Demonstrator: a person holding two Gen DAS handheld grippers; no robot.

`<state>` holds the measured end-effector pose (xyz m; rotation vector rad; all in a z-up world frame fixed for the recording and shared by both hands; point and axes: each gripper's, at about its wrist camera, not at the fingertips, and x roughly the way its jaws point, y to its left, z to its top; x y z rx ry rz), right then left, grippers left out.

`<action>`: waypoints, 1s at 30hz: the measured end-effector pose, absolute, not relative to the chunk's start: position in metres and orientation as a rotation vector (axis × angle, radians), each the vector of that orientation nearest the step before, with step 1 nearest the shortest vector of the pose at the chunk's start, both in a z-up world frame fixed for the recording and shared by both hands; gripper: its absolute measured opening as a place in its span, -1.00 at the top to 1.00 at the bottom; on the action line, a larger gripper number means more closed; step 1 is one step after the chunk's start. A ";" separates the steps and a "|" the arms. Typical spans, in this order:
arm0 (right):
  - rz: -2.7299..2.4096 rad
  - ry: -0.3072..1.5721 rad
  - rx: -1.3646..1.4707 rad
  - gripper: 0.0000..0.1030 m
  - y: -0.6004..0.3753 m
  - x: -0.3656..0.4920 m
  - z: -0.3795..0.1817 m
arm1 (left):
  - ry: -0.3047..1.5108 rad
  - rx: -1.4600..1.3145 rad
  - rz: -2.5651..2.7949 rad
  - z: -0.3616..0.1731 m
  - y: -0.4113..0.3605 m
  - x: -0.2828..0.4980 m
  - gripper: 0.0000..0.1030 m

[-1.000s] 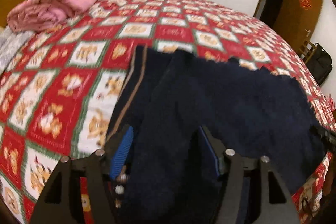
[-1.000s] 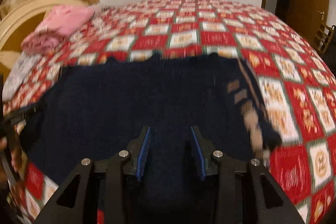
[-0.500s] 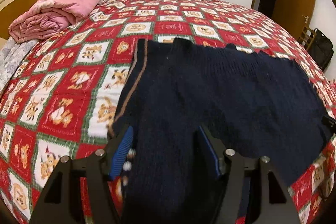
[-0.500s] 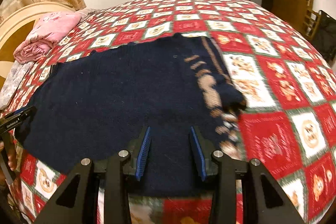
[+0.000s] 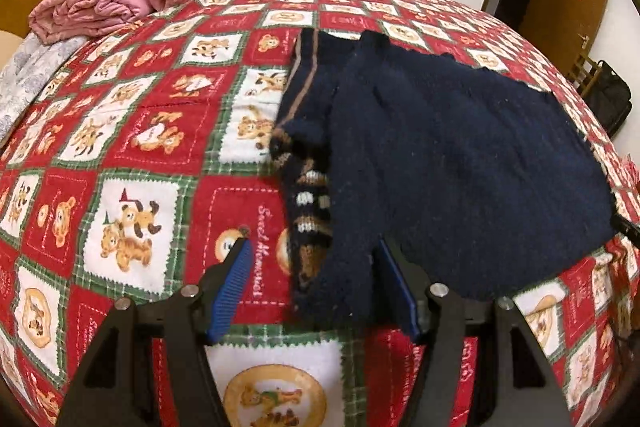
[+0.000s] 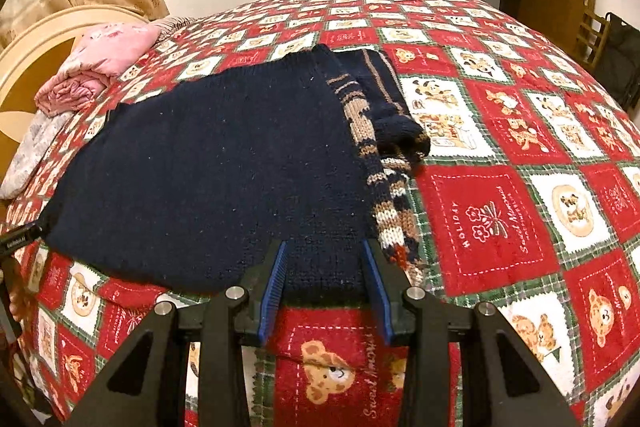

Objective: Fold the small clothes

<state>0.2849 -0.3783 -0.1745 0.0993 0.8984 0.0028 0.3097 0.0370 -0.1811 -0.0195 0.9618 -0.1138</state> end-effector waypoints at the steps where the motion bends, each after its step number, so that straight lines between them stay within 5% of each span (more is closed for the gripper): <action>1: -0.010 0.912 0.081 0.25 -0.377 0.287 -0.177 | 0.961 -0.006 -0.101 -0.182 0.036 0.310 -0.46; 3: -0.007 0.935 0.063 0.25 -0.379 0.290 -0.182 | 0.968 -0.004 -0.075 -0.185 0.036 0.314 -0.57; 19: -0.048 0.914 0.050 0.22 -0.377 0.281 -0.175 | 0.921 -0.050 -0.055 -0.172 0.056 0.286 -0.56; 24: -0.059 0.918 -0.020 0.21 -0.368 0.284 -0.183 | 0.968 -0.041 -0.063 -0.192 0.064 0.295 -0.84; 30: -0.071 0.907 -0.056 0.20 -0.345 0.276 -0.163 | 0.938 -0.146 -0.083 -0.184 0.080 0.290 -0.81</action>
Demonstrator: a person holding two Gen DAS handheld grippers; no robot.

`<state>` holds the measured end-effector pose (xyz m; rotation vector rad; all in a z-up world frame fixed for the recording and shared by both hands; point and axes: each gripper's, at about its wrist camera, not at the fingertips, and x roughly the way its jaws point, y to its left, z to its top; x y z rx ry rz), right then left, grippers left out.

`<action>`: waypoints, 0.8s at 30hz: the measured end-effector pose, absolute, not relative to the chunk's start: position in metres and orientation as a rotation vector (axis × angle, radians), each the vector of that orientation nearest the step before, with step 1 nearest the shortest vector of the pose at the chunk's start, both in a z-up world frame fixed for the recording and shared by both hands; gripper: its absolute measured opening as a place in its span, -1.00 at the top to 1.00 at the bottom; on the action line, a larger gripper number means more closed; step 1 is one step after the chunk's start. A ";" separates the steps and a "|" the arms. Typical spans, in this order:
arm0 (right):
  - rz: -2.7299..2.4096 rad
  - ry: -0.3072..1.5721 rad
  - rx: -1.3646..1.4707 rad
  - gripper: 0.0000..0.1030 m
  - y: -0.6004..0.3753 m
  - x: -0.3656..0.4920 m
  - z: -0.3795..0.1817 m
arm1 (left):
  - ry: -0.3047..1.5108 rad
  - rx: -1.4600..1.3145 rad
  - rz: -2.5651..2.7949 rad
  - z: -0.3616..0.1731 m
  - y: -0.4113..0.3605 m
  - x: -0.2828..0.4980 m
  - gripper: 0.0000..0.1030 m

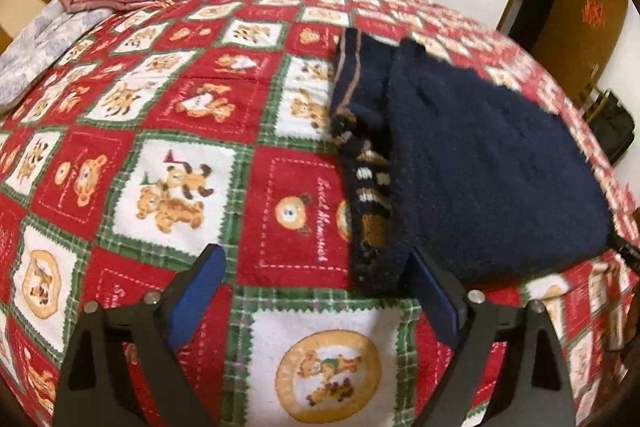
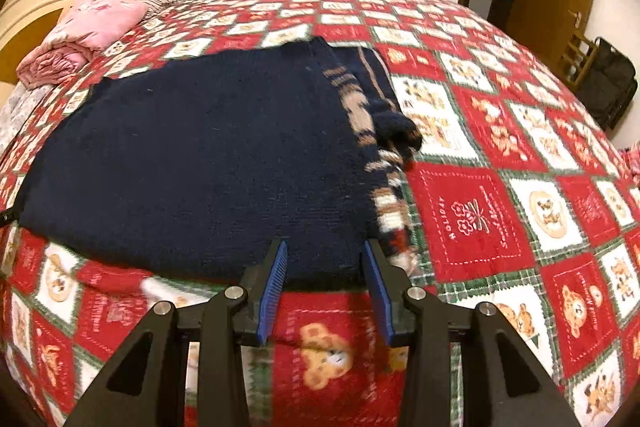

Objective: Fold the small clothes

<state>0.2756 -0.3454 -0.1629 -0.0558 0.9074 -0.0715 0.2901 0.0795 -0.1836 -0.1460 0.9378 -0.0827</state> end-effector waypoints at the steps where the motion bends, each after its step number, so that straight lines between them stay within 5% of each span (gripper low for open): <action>1: -0.066 0.898 -0.088 0.20 -0.337 0.274 -0.161 | 0.926 -0.158 -0.076 -0.182 0.083 0.288 -0.81; 24: 0.377 0.786 -0.453 0.20 -0.061 0.270 -0.170 | 0.897 -0.196 -0.071 -0.167 0.131 0.287 -0.92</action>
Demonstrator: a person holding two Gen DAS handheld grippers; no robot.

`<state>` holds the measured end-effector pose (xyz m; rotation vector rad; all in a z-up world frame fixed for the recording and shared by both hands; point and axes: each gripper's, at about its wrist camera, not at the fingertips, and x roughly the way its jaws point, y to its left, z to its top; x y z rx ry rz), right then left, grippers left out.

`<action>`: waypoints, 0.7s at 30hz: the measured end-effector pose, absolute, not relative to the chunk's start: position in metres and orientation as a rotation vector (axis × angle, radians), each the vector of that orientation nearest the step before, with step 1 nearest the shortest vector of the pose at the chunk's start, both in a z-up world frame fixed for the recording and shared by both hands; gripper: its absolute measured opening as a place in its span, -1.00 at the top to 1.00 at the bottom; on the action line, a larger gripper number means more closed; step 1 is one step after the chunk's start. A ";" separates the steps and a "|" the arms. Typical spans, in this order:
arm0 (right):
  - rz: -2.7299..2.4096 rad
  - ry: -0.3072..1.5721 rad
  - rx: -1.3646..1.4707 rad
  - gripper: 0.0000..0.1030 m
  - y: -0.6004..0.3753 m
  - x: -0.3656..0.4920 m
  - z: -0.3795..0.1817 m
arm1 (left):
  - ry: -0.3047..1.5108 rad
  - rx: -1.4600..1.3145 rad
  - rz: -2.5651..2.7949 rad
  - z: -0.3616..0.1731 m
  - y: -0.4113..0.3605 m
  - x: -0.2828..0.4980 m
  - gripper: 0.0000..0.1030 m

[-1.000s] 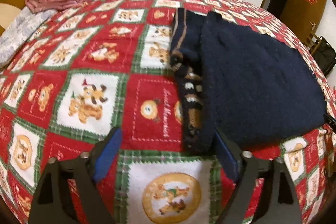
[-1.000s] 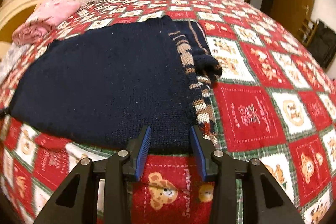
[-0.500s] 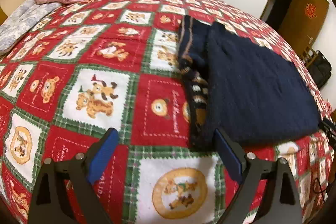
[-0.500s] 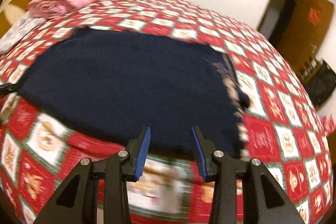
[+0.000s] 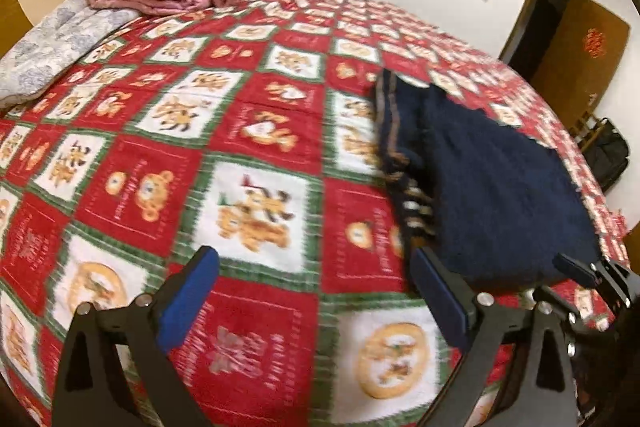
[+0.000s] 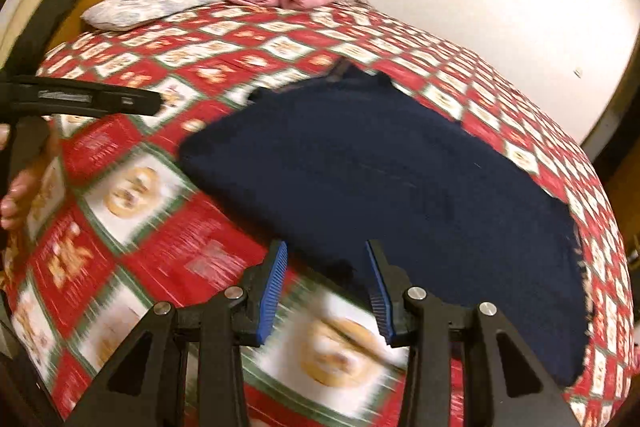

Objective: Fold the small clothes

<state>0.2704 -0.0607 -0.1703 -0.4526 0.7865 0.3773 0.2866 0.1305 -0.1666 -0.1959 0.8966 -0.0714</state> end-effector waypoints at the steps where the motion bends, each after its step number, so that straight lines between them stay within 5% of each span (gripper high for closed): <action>1: 0.384 0.782 -0.460 0.20 -0.051 0.270 -0.171 | 0.899 -0.189 -0.073 -0.167 0.133 0.289 -0.92; 21: 0.362 0.686 -0.610 0.16 0.044 0.274 -0.192 | 0.927 -0.287 -0.063 -0.167 0.175 0.368 -0.92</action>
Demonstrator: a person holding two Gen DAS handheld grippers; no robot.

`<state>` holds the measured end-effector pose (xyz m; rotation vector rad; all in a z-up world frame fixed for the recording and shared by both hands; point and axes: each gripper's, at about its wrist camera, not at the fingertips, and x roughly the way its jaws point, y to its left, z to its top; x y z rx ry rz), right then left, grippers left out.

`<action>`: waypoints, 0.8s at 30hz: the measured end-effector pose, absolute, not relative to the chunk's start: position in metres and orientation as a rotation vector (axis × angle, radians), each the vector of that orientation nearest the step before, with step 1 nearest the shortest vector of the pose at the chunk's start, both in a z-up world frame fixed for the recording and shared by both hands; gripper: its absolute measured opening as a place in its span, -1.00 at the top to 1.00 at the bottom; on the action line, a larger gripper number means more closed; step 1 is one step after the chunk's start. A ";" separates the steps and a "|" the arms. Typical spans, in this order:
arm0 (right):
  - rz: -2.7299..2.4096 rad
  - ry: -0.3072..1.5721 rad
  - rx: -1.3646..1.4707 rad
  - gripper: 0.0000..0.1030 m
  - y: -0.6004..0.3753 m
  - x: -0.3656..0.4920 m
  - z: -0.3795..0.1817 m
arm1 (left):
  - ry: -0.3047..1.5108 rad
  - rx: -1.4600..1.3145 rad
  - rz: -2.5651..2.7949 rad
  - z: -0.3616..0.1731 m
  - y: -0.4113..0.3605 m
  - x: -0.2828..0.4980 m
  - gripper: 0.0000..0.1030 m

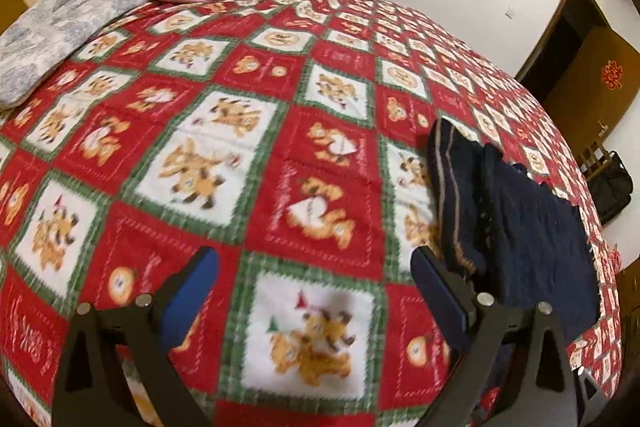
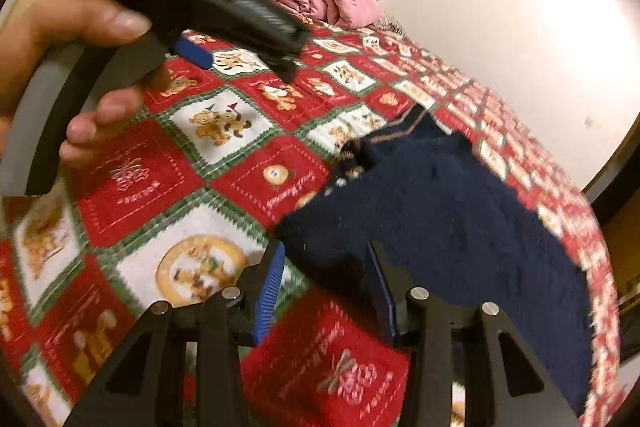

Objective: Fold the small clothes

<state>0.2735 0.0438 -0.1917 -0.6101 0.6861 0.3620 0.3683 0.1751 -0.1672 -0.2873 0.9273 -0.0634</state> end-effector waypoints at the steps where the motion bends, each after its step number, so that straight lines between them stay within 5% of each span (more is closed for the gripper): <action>1: 0.353 0.684 -0.616 0.16 0.046 0.278 -0.194 | 0.929 -0.280 -0.076 -0.166 0.171 0.373 -0.92; 24: 0.351 0.678 -0.607 0.34 0.048 0.276 -0.216 | 1.162 -0.397 -0.479 -0.192 0.071 0.509 -0.92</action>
